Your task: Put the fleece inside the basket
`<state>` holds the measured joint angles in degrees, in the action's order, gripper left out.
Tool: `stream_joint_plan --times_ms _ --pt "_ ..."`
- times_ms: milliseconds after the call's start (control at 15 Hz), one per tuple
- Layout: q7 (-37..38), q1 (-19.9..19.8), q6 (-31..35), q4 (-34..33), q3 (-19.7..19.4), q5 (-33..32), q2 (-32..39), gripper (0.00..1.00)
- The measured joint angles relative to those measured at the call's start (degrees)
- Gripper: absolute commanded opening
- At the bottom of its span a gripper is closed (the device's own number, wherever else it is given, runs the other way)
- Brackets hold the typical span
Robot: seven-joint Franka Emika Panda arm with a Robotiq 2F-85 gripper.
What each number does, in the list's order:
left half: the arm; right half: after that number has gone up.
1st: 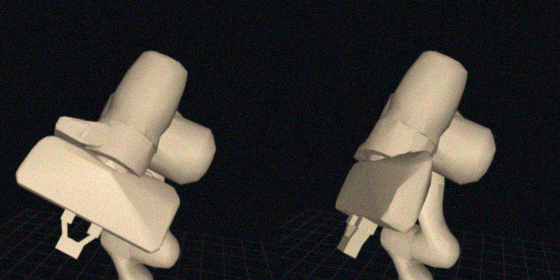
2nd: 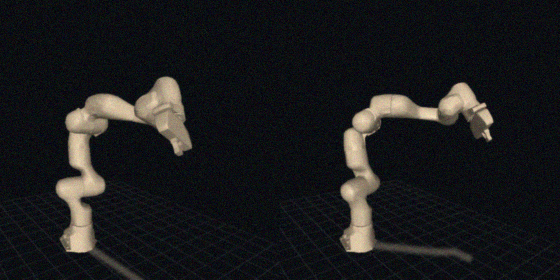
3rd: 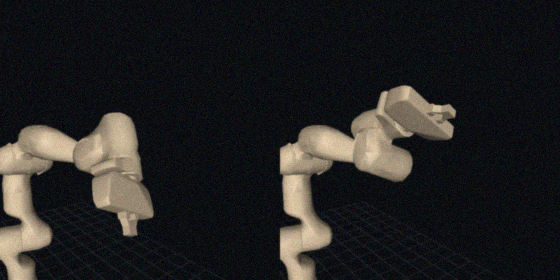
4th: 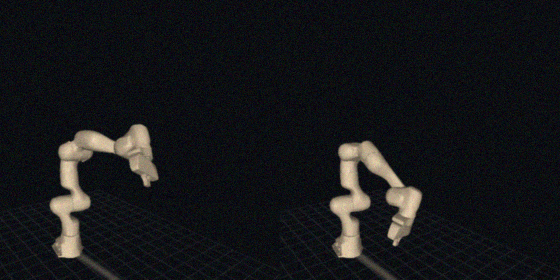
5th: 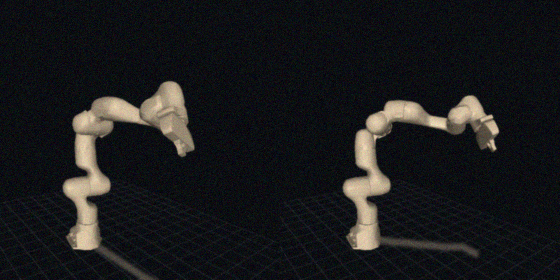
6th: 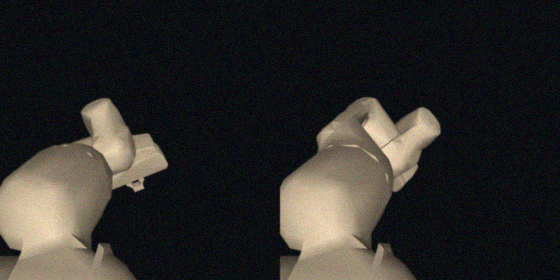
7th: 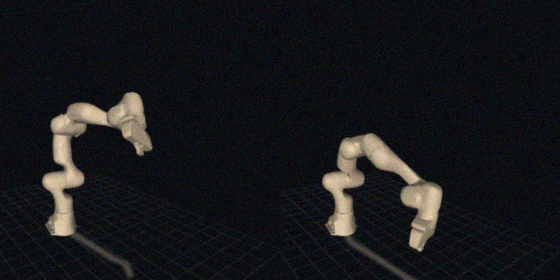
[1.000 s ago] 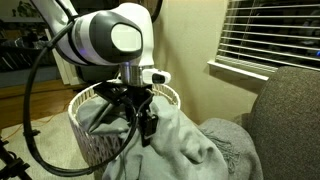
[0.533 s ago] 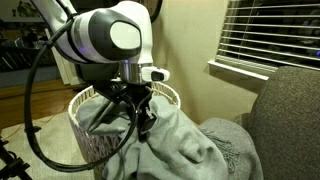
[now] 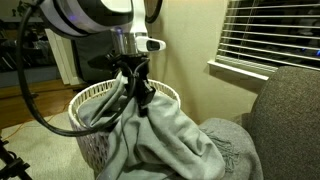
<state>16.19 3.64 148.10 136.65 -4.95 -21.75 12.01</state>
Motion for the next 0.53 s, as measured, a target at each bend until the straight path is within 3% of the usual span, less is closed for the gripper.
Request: stream_joint_plan --times_ms 533 --pt "0.0 2.7 -8.03 -0.1 7.02 1.07 -8.65 0.03"
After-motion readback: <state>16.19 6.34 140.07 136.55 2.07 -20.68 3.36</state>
